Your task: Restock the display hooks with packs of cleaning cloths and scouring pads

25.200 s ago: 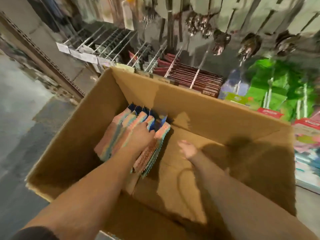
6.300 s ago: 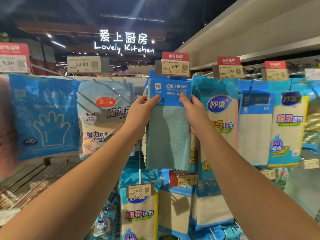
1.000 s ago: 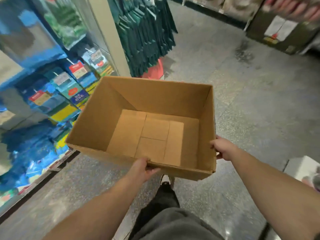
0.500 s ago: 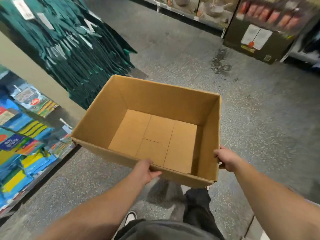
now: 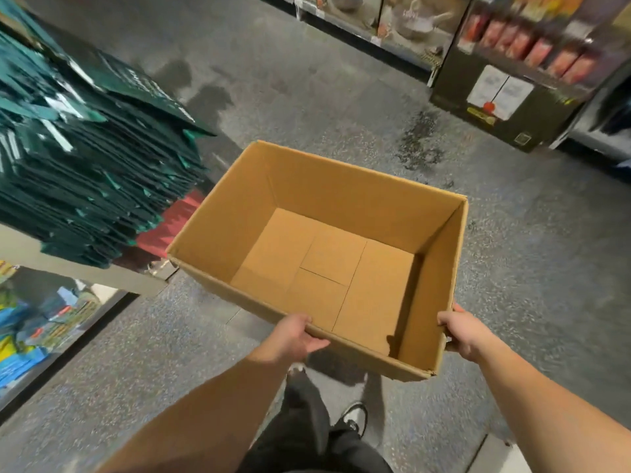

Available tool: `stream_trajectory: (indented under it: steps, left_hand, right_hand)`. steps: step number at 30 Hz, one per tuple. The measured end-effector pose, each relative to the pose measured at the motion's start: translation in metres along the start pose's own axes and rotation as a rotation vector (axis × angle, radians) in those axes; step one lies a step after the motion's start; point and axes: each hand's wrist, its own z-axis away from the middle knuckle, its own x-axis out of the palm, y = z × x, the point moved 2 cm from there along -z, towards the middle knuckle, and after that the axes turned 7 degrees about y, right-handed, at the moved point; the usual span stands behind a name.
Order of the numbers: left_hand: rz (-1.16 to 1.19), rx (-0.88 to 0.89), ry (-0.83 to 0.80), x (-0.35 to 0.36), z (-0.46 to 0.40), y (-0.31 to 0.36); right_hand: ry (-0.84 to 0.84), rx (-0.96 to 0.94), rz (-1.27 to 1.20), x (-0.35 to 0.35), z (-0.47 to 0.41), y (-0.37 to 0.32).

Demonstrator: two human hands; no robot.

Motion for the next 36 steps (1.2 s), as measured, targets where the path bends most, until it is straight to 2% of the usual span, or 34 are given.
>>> stream_trajectory:
  steps: [4,9,12,14,18,26,30,36]
  left_hand:
    - [-0.005,-0.021,-0.051,0.043,-0.027,0.054]
    - [-0.015,-0.055,-0.007,0.086,-0.084,0.144]
    - [-0.134,0.005,-0.073,0.113,-0.117,0.213]
    - [-0.186,0.024,-0.05,0.128,-0.132,0.261]
    - [-0.144,0.056,-0.128,0.152,-0.182,0.352]
    - [-0.104,0.122,0.027,0.175,-0.298,0.47]
    - [-0.074,0.212,0.121,0.176,-0.373,0.524]
    - [-0.123,0.251,0.335,0.141,-0.468,0.57]
  right_hand:
    - [0.02,0.007,-0.042,0.004,-0.037,-0.044]
    - [0.031,0.019,-0.075,0.028,-0.093,-0.119]
    - [0.045,0.01,-0.083,0.051,-0.125,-0.176]
    - [0.068,0.01,-0.086,0.067,-0.147,-0.211]
    - [0.066,0.005,-0.1,0.108,-0.202,-0.275]
    - [0.075,0.042,-0.156,0.2,-0.339,-0.342]
    - [0.026,0.028,-0.175,0.262,-0.417,-0.369]
    - [-0.056,0.042,-0.146,0.355,-0.503,-0.365]
